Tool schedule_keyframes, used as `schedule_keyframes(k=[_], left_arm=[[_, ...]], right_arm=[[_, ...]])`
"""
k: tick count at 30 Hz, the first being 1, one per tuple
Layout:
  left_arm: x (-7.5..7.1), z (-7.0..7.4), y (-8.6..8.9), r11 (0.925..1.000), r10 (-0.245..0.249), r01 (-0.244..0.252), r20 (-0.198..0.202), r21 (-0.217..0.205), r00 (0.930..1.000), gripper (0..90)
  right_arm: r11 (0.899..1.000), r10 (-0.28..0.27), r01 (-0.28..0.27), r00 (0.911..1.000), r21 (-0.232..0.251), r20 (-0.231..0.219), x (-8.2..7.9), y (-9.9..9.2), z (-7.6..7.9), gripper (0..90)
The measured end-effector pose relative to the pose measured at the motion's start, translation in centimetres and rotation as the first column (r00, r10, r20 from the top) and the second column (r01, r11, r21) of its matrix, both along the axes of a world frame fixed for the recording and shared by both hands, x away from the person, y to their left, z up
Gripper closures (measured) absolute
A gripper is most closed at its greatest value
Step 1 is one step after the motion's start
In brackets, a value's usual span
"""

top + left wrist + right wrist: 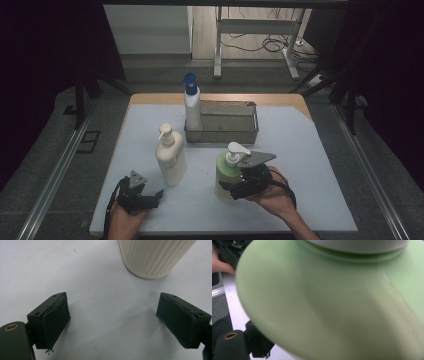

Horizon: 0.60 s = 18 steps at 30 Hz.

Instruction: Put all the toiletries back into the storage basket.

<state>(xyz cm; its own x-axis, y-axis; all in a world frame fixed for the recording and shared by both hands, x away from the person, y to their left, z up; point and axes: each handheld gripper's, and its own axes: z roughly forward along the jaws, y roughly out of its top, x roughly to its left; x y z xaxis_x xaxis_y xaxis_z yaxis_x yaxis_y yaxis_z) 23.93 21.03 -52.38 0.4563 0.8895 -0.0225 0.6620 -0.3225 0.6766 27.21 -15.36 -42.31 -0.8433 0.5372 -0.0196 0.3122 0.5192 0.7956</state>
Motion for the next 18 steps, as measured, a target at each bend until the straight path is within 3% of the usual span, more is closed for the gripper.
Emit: schedule_keyframes(k=[8, 18], left_arm=[[0.0, 0.0, 0.0, 1.0, 0.0, 0.0, 0.0, 0.0, 1.0, 10.7], [0.0, 0.0, 0.0, 1.0, 0.001, -0.001, 0.001, -0.001, 1.0, 10.7]], right_arm=[[0.999, -0.025, 0.025, 0.9995, -0.029, -0.016, -0.1, 0.4, 0.5, 11.9], [0.999, -0.051, 0.05, 0.9985, -0.014, -0.023, 0.8, 0.3, 1.5, 11.8]])
